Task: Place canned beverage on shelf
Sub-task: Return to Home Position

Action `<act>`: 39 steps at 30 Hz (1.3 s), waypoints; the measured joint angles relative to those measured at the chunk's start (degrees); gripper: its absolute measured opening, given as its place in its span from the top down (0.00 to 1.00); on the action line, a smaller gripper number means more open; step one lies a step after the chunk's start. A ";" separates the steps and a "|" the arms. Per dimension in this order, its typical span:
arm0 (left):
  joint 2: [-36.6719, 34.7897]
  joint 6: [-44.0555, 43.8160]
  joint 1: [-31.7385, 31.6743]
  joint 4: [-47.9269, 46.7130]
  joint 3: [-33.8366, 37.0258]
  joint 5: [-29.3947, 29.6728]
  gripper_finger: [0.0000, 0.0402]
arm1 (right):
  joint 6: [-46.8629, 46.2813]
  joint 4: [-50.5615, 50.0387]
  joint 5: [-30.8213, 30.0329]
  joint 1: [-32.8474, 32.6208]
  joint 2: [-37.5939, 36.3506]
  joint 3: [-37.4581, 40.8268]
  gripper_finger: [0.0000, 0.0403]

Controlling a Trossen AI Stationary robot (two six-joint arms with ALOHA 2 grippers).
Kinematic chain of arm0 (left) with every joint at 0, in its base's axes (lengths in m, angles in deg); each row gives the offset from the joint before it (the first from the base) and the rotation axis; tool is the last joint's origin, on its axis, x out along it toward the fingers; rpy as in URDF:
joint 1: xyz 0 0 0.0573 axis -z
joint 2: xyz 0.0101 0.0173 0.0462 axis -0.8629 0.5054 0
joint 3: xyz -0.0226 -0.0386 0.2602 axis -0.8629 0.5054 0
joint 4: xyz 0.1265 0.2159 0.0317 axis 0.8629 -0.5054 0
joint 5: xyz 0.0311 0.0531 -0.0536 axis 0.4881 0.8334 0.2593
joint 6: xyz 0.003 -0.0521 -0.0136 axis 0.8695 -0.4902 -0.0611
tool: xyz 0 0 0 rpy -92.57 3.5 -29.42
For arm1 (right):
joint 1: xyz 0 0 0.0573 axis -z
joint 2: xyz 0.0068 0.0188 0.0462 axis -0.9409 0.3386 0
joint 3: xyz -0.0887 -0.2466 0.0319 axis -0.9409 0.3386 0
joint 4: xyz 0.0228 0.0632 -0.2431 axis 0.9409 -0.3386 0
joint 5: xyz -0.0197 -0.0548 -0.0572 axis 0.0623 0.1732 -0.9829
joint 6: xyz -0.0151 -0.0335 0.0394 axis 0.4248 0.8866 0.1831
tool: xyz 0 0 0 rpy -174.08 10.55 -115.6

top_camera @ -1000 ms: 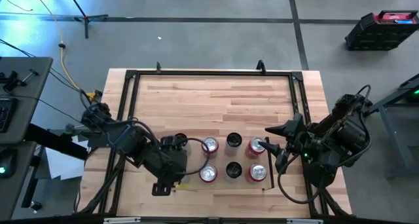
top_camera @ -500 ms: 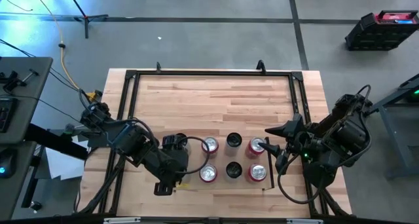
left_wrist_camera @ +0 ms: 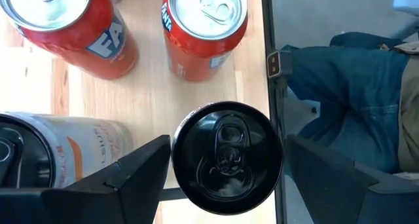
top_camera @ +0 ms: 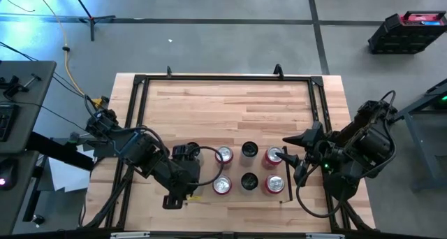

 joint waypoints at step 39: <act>0.00 1.88 -0.81 2.85 0.00 2.99 0.27 | 0.03 1.20 1.22 0.00 0.00 0.00 0.43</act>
